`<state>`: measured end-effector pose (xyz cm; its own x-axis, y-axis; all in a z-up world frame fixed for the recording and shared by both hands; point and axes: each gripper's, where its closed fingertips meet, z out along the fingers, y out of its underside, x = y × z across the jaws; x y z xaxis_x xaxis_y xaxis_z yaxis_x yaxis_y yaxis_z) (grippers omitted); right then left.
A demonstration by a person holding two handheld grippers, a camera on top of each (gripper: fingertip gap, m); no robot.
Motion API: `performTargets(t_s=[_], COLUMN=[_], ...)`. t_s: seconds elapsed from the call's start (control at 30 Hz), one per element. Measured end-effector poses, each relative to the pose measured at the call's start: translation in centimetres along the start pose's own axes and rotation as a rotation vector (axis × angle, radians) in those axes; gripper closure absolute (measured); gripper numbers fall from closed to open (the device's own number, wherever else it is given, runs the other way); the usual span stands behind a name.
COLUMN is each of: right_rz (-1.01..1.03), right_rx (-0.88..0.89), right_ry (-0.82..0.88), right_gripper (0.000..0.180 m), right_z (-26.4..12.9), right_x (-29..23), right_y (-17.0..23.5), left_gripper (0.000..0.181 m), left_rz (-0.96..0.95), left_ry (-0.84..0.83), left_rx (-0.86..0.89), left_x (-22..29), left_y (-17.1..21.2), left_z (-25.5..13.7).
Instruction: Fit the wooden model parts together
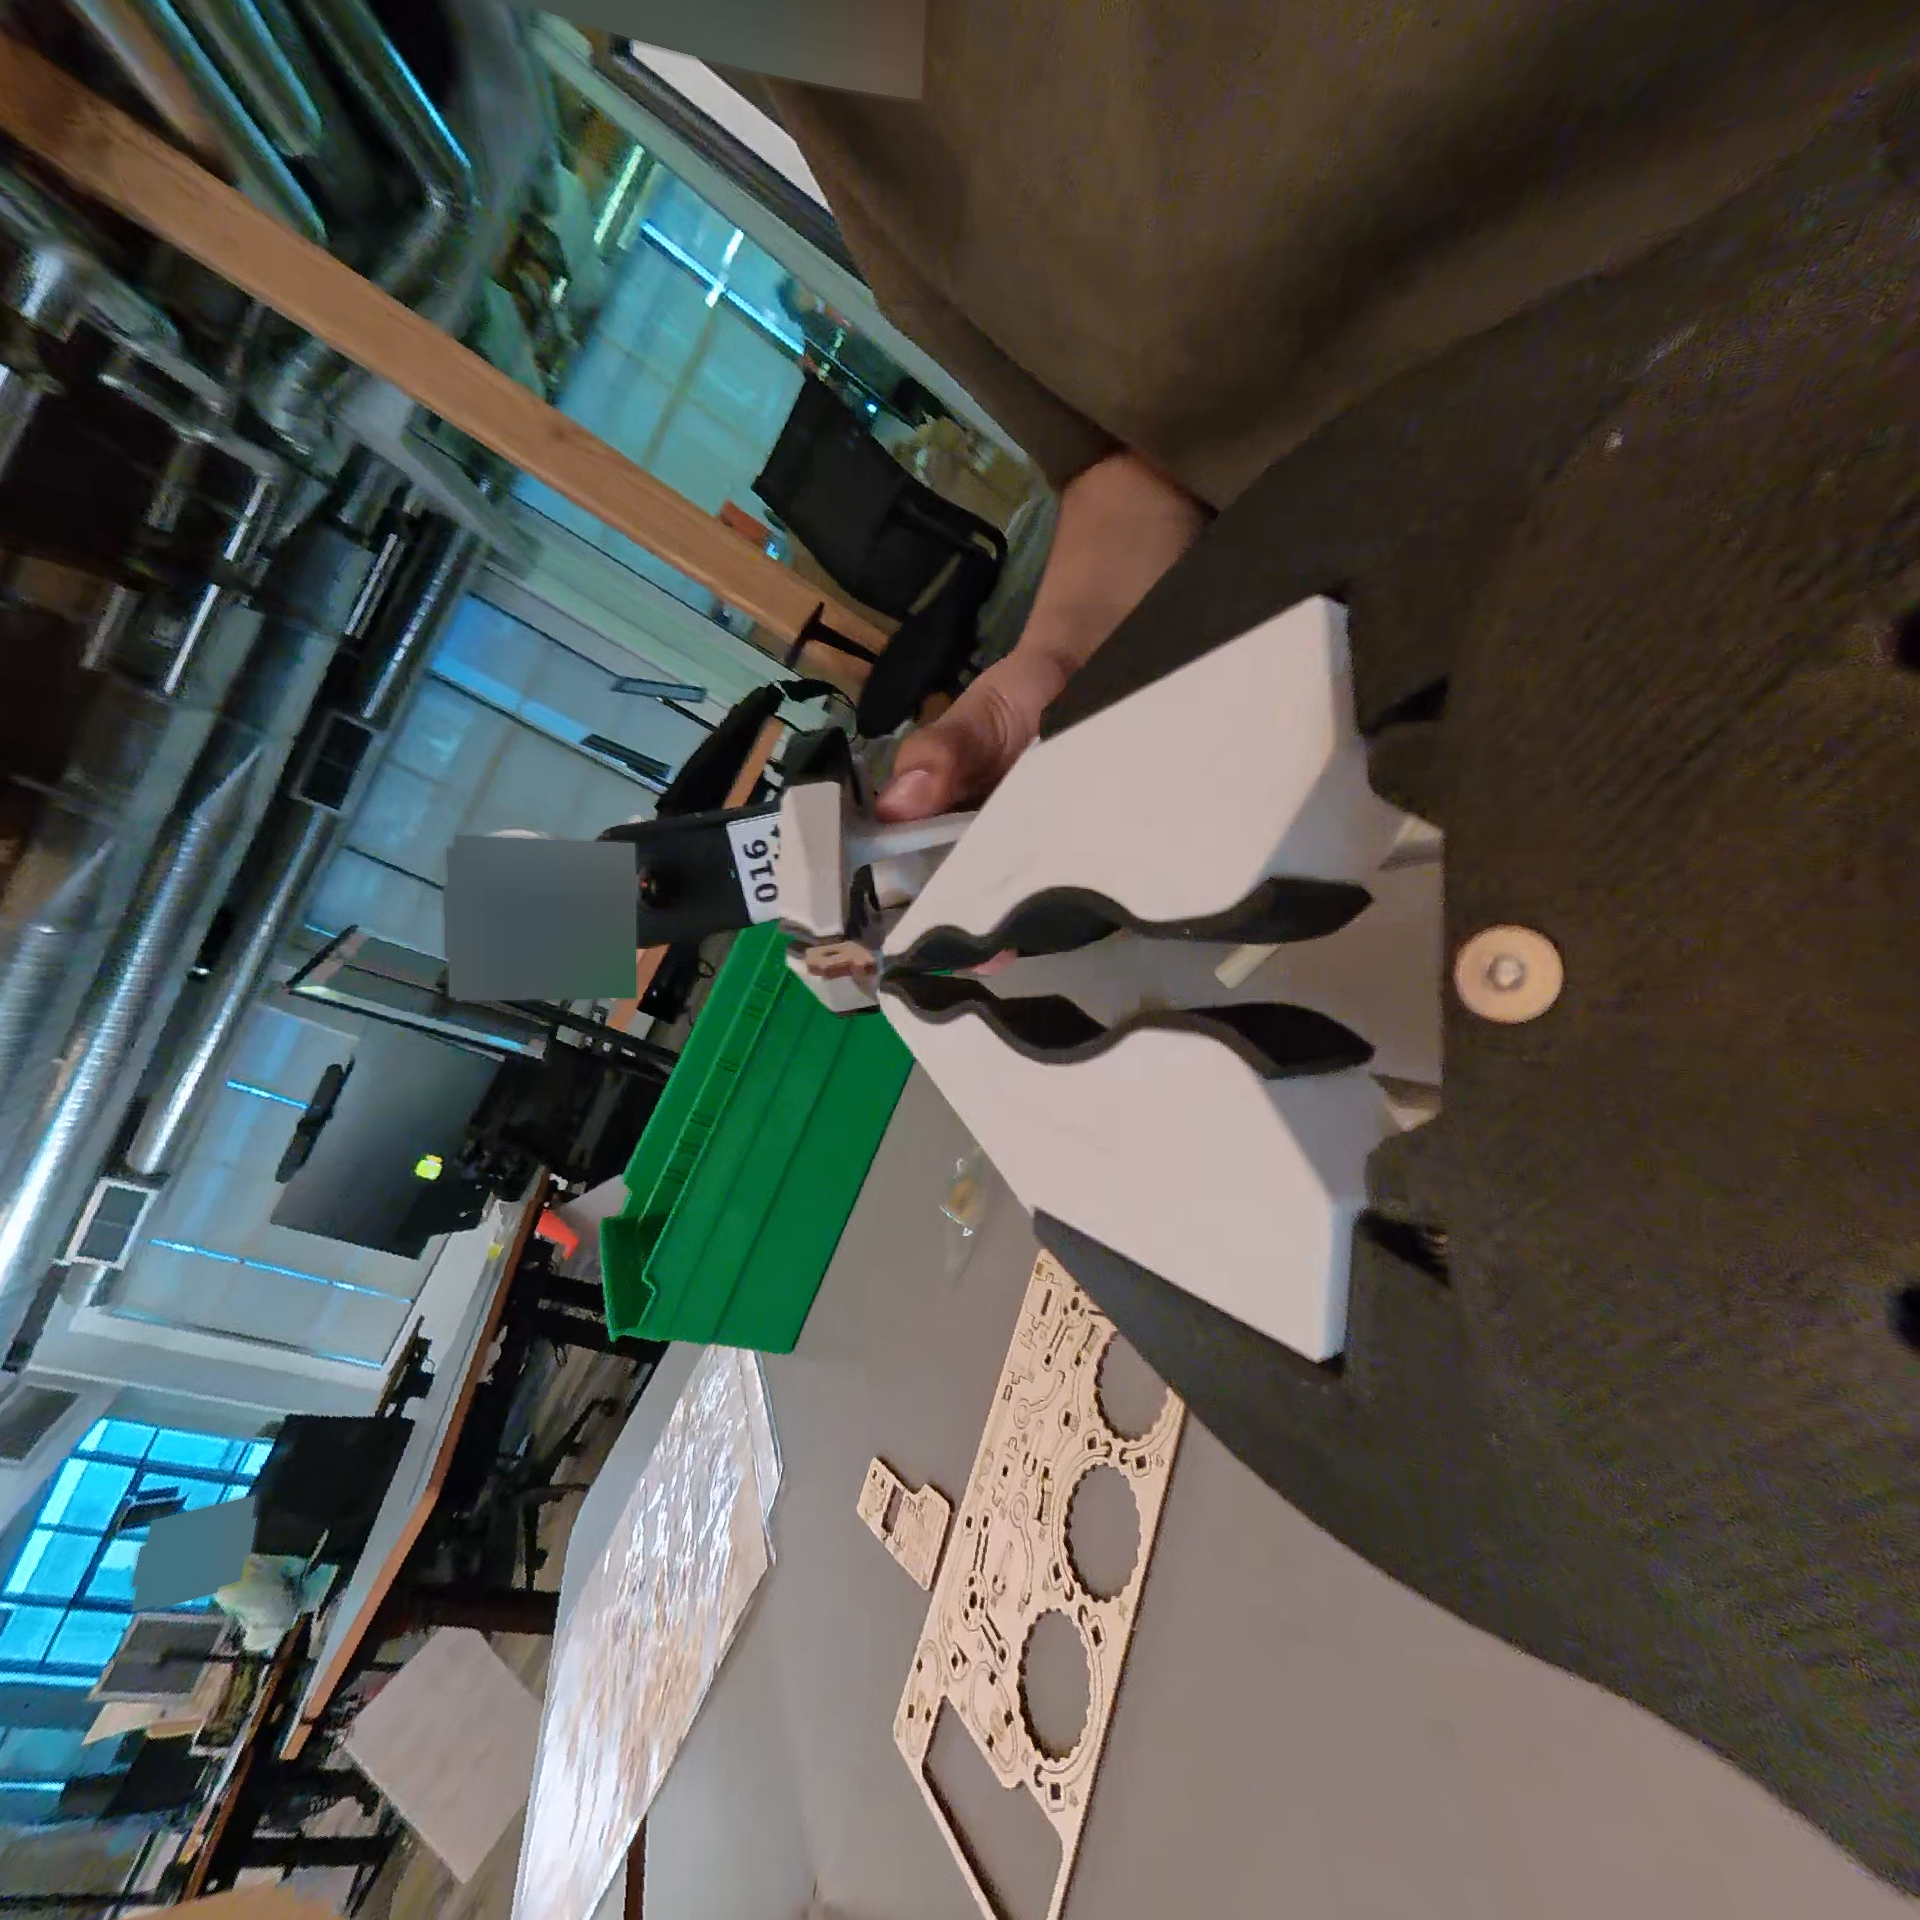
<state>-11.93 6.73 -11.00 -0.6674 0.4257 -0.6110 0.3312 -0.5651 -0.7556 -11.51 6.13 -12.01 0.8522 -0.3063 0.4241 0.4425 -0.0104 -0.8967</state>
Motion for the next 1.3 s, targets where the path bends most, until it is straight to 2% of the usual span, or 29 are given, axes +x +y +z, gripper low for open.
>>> performTargets(t_s=[0.8,1.17,1.2,1.27,1.3], right_rz=[-0.047,-0.155,-0.165,-0.211,-0.256], right_rx=[-0.098,-0.179,-0.190,-0.195,-0.192], right_ry=[0.016,0.068,0.066,0.044,0.040], right_gripper=[0.180,0.179,0.176,0.148,0.142], right_z=[0.6,0.7,0.6,0.4,0.2], right_x=[0.4,0.9,0.9,0.7,0.6], right_y=[1.7,2.7,2.8,2.6,2.3], left_gripper=[0.178,0.181,0.181,0.181,0.181], left_rz=[-0.166,-0.263,-0.291,-0.357,-0.390], left_ry=[0.080,0.112,0.118,0.121,0.126], left_rx=[0.020,-0.009,-0.018,-0.026,-0.029], left_x=[-0.1,-0.5,-0.7,-1.1,-1.4], left_y=[-0.1,0.4,0.5,0.7,0.8], left_z=[-0.3,-0.5,-0.5,-0.6,-0.7])
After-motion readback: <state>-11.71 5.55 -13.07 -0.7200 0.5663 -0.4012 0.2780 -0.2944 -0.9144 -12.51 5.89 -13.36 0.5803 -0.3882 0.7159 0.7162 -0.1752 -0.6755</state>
